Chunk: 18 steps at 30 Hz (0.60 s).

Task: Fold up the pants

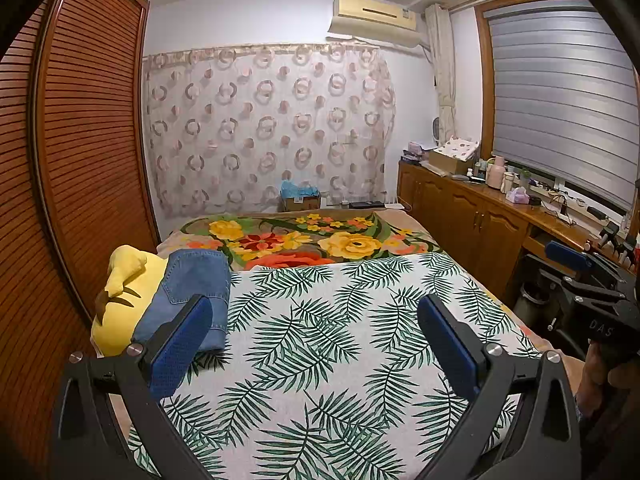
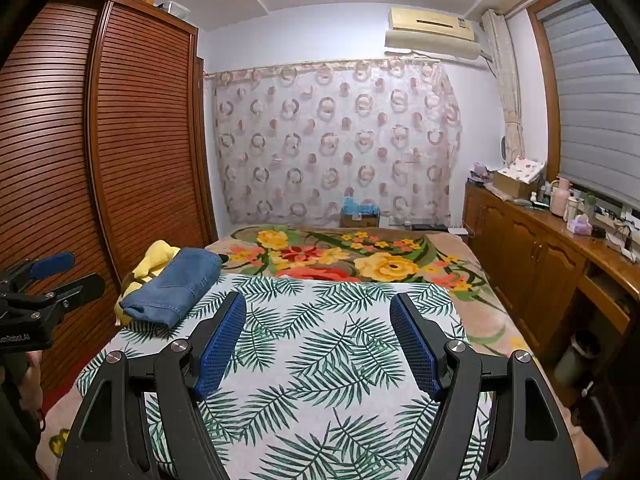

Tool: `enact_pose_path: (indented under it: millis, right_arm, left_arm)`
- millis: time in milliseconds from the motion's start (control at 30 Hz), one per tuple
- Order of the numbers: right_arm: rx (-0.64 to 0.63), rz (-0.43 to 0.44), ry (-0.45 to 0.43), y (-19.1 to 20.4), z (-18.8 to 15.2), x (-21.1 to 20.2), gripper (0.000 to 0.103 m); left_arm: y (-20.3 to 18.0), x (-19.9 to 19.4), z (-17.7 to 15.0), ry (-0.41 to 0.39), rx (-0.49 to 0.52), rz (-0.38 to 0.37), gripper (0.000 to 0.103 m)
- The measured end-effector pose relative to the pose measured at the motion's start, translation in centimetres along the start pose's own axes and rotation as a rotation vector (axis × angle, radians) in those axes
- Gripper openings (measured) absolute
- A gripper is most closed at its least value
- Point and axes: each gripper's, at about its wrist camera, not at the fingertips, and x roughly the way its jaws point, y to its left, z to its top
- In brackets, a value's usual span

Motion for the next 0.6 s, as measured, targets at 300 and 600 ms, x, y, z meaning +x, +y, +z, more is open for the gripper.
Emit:
enact_pose_path:
  millis: [300,600]
  right_arm:
    - [0.0,0.002,-0.002,-0.03,0.09,0.03,0.076]
    - [0.0,0.002,-0.002,-0.06,0.09,0.06,0.076]
  left_arm:
    - [-0.08,-0.02,-0.01,0.0,0.0,0.0,0.102]
    - [0.06,0.0,-0.05,0.0,0.001,0.001,0.102]
